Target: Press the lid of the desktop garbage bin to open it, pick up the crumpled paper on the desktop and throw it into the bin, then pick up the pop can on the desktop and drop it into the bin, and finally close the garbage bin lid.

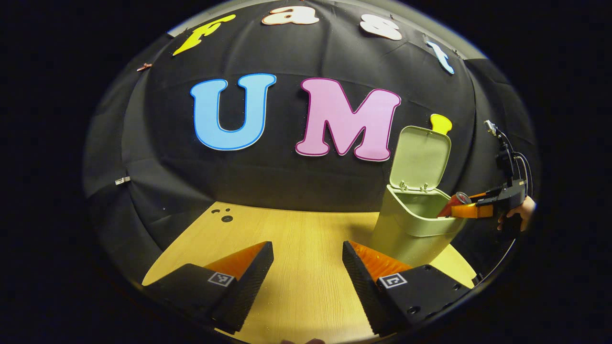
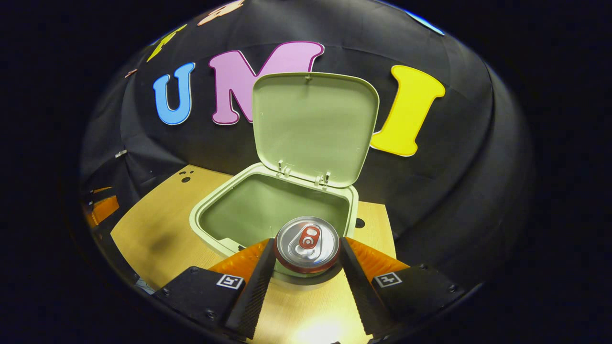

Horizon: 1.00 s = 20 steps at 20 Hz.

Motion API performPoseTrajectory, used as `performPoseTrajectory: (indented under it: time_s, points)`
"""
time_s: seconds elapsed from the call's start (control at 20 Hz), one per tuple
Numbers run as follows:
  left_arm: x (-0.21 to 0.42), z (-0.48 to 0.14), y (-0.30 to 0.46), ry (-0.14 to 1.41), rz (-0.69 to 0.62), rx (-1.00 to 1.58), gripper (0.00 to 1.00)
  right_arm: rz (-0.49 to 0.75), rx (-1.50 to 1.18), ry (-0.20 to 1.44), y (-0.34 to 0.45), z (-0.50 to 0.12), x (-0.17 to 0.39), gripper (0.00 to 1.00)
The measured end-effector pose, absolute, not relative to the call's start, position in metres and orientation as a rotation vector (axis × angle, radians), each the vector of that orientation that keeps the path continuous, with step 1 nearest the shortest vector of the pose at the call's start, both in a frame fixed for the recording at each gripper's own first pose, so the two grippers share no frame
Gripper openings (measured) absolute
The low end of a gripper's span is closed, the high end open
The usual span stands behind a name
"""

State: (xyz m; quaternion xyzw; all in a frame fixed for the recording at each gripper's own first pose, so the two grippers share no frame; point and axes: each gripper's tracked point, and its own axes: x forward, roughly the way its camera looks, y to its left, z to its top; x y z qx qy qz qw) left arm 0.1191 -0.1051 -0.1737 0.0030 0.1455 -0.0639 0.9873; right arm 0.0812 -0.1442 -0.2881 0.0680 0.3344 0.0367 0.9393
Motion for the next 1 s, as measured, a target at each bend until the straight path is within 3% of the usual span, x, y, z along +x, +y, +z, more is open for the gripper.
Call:
performPoseTrajectory:
  time_s: [1.0]
  points:
    - [0.1199, -0.1748, -0.1061, 0.297, -0.122, 0.007, 0.94, 0.078, 0.138, 0.673, -0.1463, -0.2869, 0.0807, 0.85]
